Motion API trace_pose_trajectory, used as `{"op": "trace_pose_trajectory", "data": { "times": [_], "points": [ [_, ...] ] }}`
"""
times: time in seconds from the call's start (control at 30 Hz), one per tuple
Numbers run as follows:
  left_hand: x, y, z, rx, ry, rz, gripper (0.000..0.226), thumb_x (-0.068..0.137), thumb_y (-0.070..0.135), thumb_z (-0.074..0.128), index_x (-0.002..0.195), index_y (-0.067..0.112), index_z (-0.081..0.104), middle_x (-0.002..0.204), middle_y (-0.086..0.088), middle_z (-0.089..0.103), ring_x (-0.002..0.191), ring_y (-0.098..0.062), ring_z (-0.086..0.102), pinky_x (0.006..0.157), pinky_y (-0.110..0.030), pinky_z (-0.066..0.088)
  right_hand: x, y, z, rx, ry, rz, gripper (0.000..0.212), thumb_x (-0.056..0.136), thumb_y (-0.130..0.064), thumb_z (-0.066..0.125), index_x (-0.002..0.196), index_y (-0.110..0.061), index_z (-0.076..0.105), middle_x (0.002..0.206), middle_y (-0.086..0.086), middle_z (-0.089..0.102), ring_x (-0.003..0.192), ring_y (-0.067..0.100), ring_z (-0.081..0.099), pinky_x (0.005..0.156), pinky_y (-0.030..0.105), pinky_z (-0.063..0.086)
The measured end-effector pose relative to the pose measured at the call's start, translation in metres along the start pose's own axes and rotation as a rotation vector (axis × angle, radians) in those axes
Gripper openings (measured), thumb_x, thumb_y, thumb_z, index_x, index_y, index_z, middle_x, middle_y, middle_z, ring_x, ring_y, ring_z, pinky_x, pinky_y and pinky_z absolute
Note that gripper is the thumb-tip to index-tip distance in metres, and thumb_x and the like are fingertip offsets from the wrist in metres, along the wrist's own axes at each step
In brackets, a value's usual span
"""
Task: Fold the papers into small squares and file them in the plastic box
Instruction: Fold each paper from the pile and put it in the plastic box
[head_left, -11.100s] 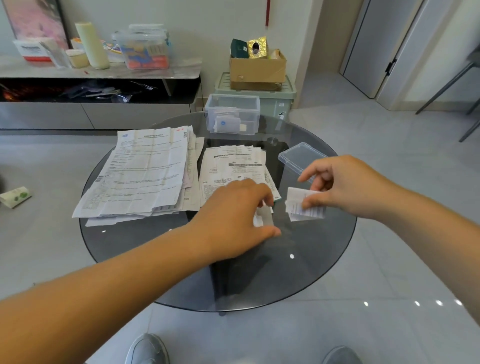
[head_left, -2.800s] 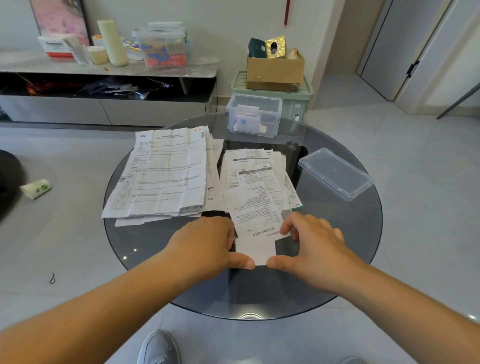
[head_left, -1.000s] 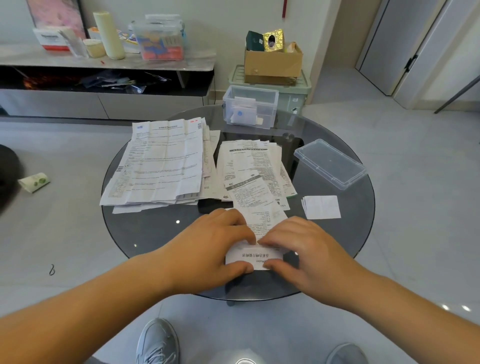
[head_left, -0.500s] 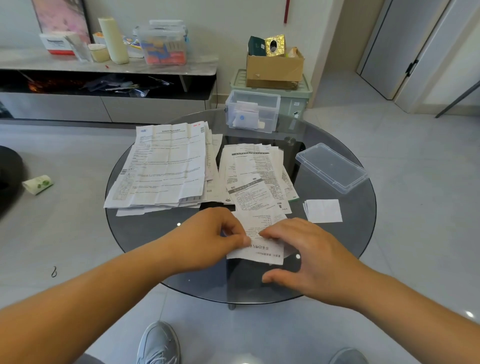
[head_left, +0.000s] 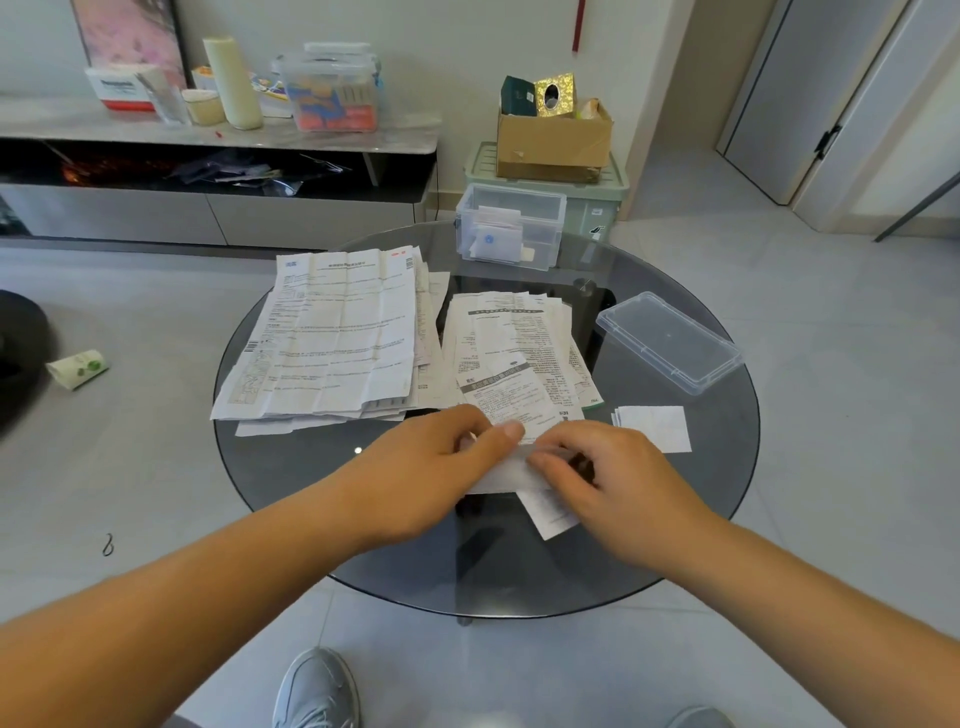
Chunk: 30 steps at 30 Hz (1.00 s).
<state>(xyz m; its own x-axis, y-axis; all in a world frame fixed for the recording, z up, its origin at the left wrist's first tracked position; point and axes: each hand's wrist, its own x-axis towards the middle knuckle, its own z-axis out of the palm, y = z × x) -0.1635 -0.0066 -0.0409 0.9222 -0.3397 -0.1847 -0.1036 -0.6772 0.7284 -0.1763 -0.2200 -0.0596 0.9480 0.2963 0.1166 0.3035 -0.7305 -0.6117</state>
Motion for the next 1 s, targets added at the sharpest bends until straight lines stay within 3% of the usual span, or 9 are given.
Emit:
{"op": "trace_pose_trajectory", "data": {
  "times": [0.1,0.17,0.27,0.37,0.5,0.6,0.7,0.8,1.0],
  "points": [
    [-0.002,-0.003,0.002,0.302,0.079,0.103,0.044,0.086,0.069,0.055,0.116,0.036,0.051,0.108,0.017,0.058,0.090,-0.006,0.057,0.077,-0.025,0.049,0.011,-0.002,0.002,-0.004,0.020,0.103,0.015,0.095,-0.044,0.060,0.106,-0.034,0.062,0.087,-0.023,0.057,0.080,0.002,0.056,0.065,0.017,0.039],
    [0.002,-0.007,0.008,0.402,0.097,0.142,0.052,0.089,0.060,0.061,0.132,0.035,0.044,0.118,0.014,0.051,0.106,-0.010,0.054,0.084,-0.025,0.047,0.015,-0.005,0.003,-0.049,0.030,0.168,0.033,0.093,-0.047,0.061,0.121,-0.032,0.054,0.086,-0.022,0.050,0.081,0.004,0.052,0.068,0.022,0.038],
    [0.007,-0.008,0.013,0.402,0.110,0.120,0.061,0.093,0.053,0.060,0.144,0.033,0.033,0.133,0.006,0.048,0.120,-0.017,0.050,0.095,-0.033,0.048,0.016,-0.008,0.004,-0.127,0.084,0.203,0.061,0.090,-0.047,0.067,0.139,-0.029,0.036,0.106,-0.015,0.048,0.099,0.010,0.050,0.079,0.025,0.040],
    [0.010,-0.008,0.015,0.416,0.122,0.124,0.057,0.099,0.048,0.051,0.148,0.032,0.026,0.138,0.003,0.046,0.123,-0.020,0.050,0.098,-0.037,0.048,0.013,-0.007,0.007,-0.242,0.175,0.150,0.061,0.084,-0.041,0.076,0.129,-0.024,0.040,0.121,-0.005,0.044,0.110,0.015,0.046,0.086,0.028,0.044],
    [0.012,-0.010,0.018,0.437,0.191,0.164,0.064,0.098,0.044,0.056,0.149,0.033,0.019,0.134,0.002,0.039,0.115,-0.021,0.052,0.093,-0.037,0.052,0.012,0.001,0.010,-0.318,0.164,-0.090,0.024,0.081,-0.021,0.081,0.096,-0.020,0.063,0.102,-0.002,0.054,0.096,0.021,0.051,0.078,0.036,0.050],
    [0.013,-0.011,0.016,0.534,0.209,0.249,0.052,0.096,0.045,0.056,0.142,0.034,0.034,0.131,0.001,0.035,0.116,-0.020,0.044,0.100,-0.034,0.045,0.008,0.005,0.014,-0.314,0.016,-0.250,0.014,0.091,-0.017,0.067,0.103,-0.021,0.072,0.103,-0.004,0.059,0.095,0.020,0.051,0.078,0.038,0.051],
    [0.013,-0.012,0.013,0.575,0.158,0.251,0.037,0.100,0.047,0.048,0.136,0.037,0.047,0.129,0.004,0.038,0.118,-0.017,0.040,0.104,-0.033,0.040,-0.001,0.007,0.012,-0.359,-0.149,-0.229,0.037,0.100,-0.032,0.041,0.127,-0.029,0.065,0.125,-0.006,0.050,0.112,0.016,0.043,0.093,0.031,0.045],
    [0.011,-0.014,0.009,0.615,0.126,0.247,0.038,0.101,0.049,0.044,0.137,0.040,0.050,0.127,0.006,0.039,0.118,-0.015,0.039,0.104,-0.031,0.040,-0.009,0.008,0.003,-0.484,-0.260,-0.255,0.058,0.096,-0.044,0.017,0.140,-0.032,0.052,0.143,-0.005,0.043,0.126,0.018,0.037,0.103,0.034,0.039],
    [0.008,-0.013,0.007,0.651,0.098,0.225,0.041,0.102,0.051,0.041,0.142,0.043,0.048,0.131,0.008,0.039,0.122,-0.014,0.037,0.106,-0.027,0.036,-0.017,0.013,-0.007,-0.543,-0.268,-0.259,0.052,0.096,-0.039,0.024,0.134,-0.027,0.058,0.143,-0.003,0.051,0.125,0.020,0.045,0.100,0.037,0.045]
  ]
}}
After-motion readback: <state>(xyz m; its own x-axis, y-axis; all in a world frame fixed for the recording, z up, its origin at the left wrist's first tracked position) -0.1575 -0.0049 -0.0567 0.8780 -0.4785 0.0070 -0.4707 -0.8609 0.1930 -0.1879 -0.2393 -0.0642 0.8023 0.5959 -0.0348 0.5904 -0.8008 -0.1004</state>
